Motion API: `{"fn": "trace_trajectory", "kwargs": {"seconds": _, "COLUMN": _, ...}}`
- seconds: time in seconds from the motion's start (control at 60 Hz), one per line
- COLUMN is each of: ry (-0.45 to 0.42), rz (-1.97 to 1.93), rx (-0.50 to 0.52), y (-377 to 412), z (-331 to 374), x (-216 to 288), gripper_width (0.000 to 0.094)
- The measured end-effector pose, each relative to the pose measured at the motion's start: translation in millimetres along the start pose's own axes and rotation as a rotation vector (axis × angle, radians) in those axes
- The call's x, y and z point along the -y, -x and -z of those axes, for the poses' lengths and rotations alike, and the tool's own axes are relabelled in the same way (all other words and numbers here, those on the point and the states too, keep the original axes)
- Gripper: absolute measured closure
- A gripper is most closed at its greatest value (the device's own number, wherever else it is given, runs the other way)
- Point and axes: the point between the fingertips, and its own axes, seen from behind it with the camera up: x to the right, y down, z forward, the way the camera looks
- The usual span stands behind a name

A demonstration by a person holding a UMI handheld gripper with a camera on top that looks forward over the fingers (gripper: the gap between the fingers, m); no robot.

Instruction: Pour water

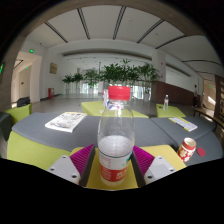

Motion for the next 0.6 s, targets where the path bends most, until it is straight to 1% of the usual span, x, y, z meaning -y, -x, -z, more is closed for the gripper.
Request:
{"fn": "trace_trajectory", "kwargs": {"seconds": 0.05, "ry": -0.013, "rz": 0.006, "rx": -0.010, "y": 0, "z": -3, "x": 1, "gripper_width": 0.0314}}
{"fn": "trace_trajectory", "kwargs": {"seconds": 0.067, "ry": -0.018, "rz": 0.008, "rx": -0.012, "y": -1, "z": -5, "x": 3, "gripper_width": 0.0357}}
{"fn": "trace_trajectory", "kwargs": {"seconds": 0.1, "ry": -0.028, "rz": 0.008, "rx": -0.008, "y": -2, "z": -5, "x": 4, "gripper_width": 0.0411}}
{"fn": "trace_trajectory", "kwargs": {"seconds": 0.133, "ry": -0.033, "rz": 0.000, "rx": -0.002, "y": -1, "z": -6, "x": 6, "gripper_width": 0.0409}}
{"fn": "trace_trajectory", "kwargs": {"seconds": 0.15, "ry": -0.036, "rz": -0.002, "rx": 0.000, "y": -2, "z": -6, "x": 6, "gripper_width": 0.0447}}
{"fn": "trace_trajectory", "kwargs": {"seconds": 0.2, "ry": -0.049, "rz": -0.005, "rx": 0.005, "y": -2, "z": -7, "x": 7, "gripper_width": 0.0481}}
{"fn": "trace_trajectory", "kwargs": {"seconds": 0.217, "ry": -0.051, "rz": -0.007, "rx": 0.006, "y": -1, "z": -7, "x": 7, "gripper_width": 0.0519}}
{"fn": "trace_trajectory", "kwargs": {"seconds": 0.267, "ry": -0.059, "rz": -0.009, "rx": 0.016, "y": 0, "z": -8, "x": 9, "gripper_width": 0.0556}}
{"fn": "trace_trajectory", "kwargs": {"seconds": 0.283, "ry": -0.061, "rz": -0.009, "rx": 0.021, "y": 1, "z": -8, "x": 9, "gripper_width": 0.0548}}
{"fn": "trace_trajectory", "kwargs": {"seconds": 0.3, "ry": -0.063, "rz": -0.007, "rx": 0.029, "y": 2, "z": -8, "x": 9, "gripper_width": 0.0584}}
{"fn": "trace_trajectory", "kwargs": {"seconds": 0.383, "ry": -0.078, "rz": -0.021, "rx": 0.064, "y": 0, "z": -1, "x": 15, "gripper_width": 0.0589}}
{"fn": "trace_trajectory", "kwargs": {"seconds": 0.45, "ry": -0.105, "rz": -0.043, "rx": 0.105, "y": 2, "z": 9, "x": 31, "gripper_width": 0.0587}}
{"fn": "trace_trajectory", "kwargs": {"seconds": 0.517, "ry": -0.149, "rz": -0.092, "rx": 0.146, "y": 1, "z": 19, "x": 57, "gripper_width": 0.0586}}
{"fn": "trace_trajectory", "kwargs": {"seconds": 0.6, "ry": -0.205, "rz": -0.235, "rx": 0.231, "y": -2, "z": 35, "x": 98, "gripper_width": 0.0588}}
